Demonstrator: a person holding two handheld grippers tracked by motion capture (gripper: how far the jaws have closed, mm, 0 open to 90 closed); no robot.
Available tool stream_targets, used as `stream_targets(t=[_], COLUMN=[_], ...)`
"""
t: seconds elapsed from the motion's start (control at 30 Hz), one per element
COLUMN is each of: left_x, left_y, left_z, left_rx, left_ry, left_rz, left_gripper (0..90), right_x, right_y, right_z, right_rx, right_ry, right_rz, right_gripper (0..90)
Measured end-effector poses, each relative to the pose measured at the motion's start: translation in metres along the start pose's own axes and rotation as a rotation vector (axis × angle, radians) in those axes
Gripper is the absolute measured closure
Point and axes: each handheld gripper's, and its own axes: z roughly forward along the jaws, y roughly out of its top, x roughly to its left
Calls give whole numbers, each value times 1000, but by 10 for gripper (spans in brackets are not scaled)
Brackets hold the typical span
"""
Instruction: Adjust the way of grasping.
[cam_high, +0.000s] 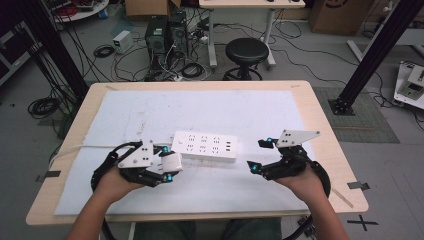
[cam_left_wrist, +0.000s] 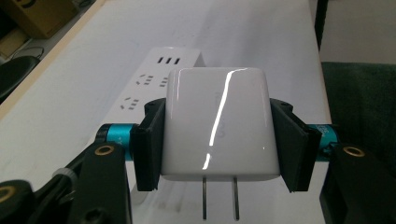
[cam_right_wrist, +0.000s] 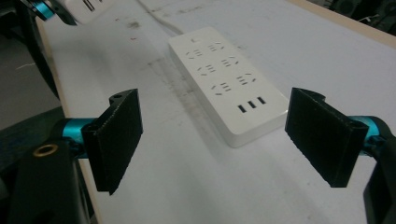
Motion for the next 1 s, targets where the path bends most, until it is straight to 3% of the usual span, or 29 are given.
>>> stream_targets(t=[0.1, 0.23, 0.27, 0.3, 0.53, 0.57, 0.7, 0.77, 1.0], left_x=[-13, -29, -32, -38, -45, -46, -48, -49, -56], left_y=[3, 8, 10, 13, 17, 18, 21, 23, 23], left_z=[15, 34, 38, 45, 57, 58, 59, 60, 65], left_rx=[-9, -20, -17, -9, -3, -6, -20, -32, -36], left_ry=[5, 11, 16, 27, 54, 65, 92, 96, 126], left_rz=[35, 81, 99, 136, 205, 221, 271, 283, 334], left_gripper=[424, 424, 424, 424, 424, 424, 424, 424, 424], right_x=[12, 20, 23, 26, 34, 34, 32, 31, 33], right_y=[0, -1, -2, -3, -4, -7, -12, -16, -18], right_z=[13, 23, 26, 32, 47, 52, 59, 65, 79], right_rx=[14, 20, 22, 14, -8, -13, -36, -60, -75], right_ry=[57, 94, 108, 154, 226, 249, 289, 344, 419], right_rz=[0, 18, 36, 58, 99, 133, 181, 226, 285], right_gripper=[193, 192, 193, 193, 192, 193, 193, 193, 193])
